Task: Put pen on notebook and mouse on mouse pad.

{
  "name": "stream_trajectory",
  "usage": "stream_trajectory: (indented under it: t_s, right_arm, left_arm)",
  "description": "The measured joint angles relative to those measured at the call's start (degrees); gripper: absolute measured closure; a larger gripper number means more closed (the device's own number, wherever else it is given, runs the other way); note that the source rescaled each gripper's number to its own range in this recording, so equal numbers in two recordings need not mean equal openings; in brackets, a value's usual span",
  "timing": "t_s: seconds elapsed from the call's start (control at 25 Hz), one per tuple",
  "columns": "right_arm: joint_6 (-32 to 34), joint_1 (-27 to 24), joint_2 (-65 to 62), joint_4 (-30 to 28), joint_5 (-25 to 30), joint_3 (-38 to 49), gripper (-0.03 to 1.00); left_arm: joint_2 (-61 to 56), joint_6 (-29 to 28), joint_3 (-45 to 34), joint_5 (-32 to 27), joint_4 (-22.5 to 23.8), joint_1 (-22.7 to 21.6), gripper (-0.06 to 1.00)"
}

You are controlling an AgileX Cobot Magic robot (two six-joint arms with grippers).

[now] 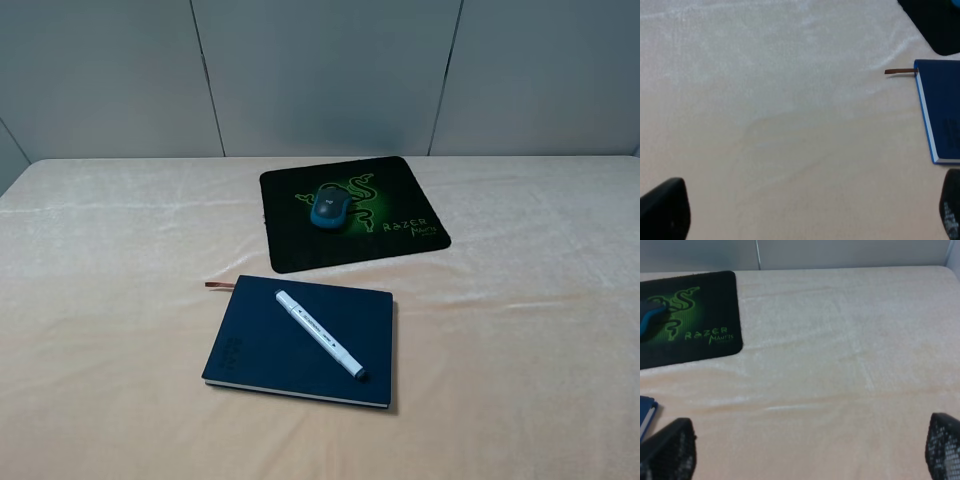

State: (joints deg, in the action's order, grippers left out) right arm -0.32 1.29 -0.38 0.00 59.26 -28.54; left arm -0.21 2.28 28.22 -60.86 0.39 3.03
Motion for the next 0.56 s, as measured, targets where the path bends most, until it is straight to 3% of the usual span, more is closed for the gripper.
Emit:
stream_trajectory:
  t_s: [0.56]
  right_arm:
    - [0.0, 0.0, 0.0, 0.0, 0.0, 0.0, -0.03]
  left_arm:
    - [0.0, 0.0, 0.0, 0.0, 0.0, 0.0, -0.06]
